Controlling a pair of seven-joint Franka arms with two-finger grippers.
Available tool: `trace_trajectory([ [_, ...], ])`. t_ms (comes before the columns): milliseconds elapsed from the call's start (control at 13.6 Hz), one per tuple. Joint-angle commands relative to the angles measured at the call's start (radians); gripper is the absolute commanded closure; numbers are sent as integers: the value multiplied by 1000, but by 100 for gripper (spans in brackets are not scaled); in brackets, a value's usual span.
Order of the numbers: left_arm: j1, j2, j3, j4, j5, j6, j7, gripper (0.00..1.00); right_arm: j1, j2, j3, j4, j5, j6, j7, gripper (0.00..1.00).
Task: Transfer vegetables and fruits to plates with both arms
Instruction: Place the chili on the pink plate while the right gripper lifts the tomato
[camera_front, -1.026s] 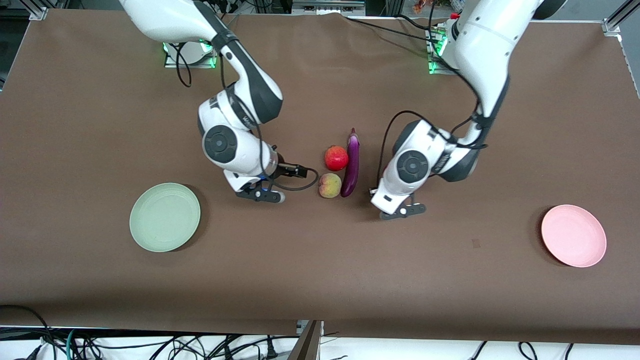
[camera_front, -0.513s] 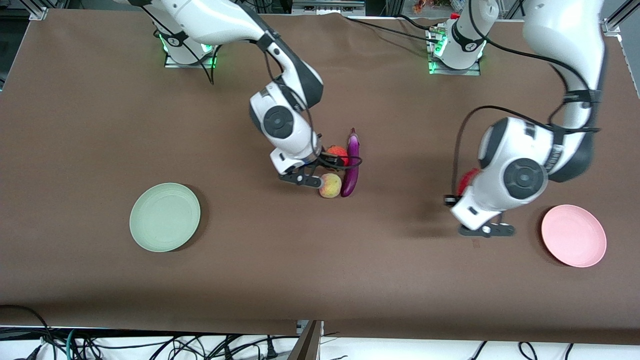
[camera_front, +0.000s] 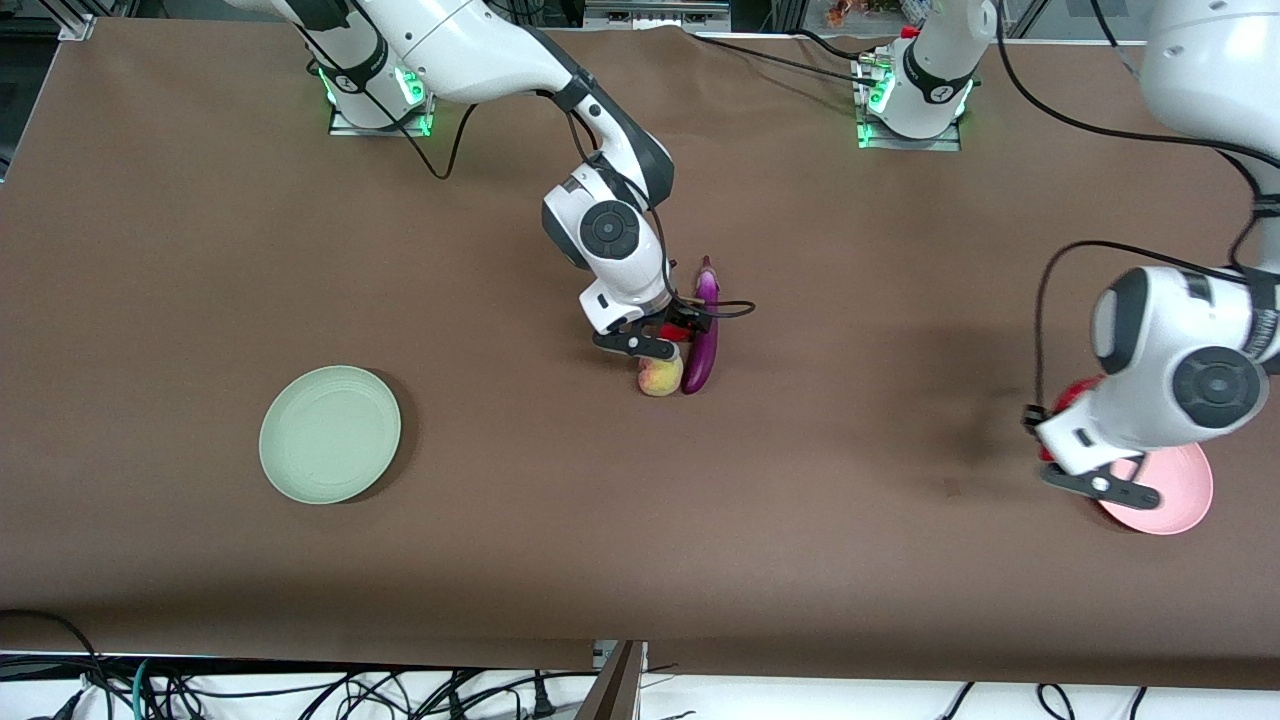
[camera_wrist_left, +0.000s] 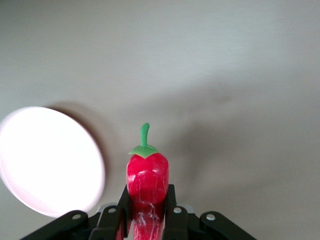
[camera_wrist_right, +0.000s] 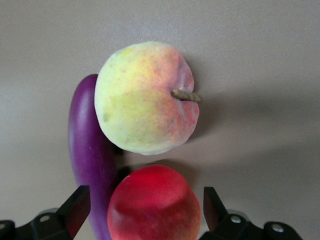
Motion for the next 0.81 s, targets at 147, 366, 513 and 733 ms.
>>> trace_trajectory([
  [147,172,150,-18,33,64,272,221,71,30,34,-10,14,-31,5,23,1],
  [366,180,181,-18,35,59,313,260,69,31,35,-10,14,-33,5,21,48],
  [513,181,189,-18,33,59,313,261,65,27,29,-12,15,-33,4,11,71],
  [733,203,196,-6,33,62,314,261,64,-39,-52,-20,23,-31,-89,-40,76],
])
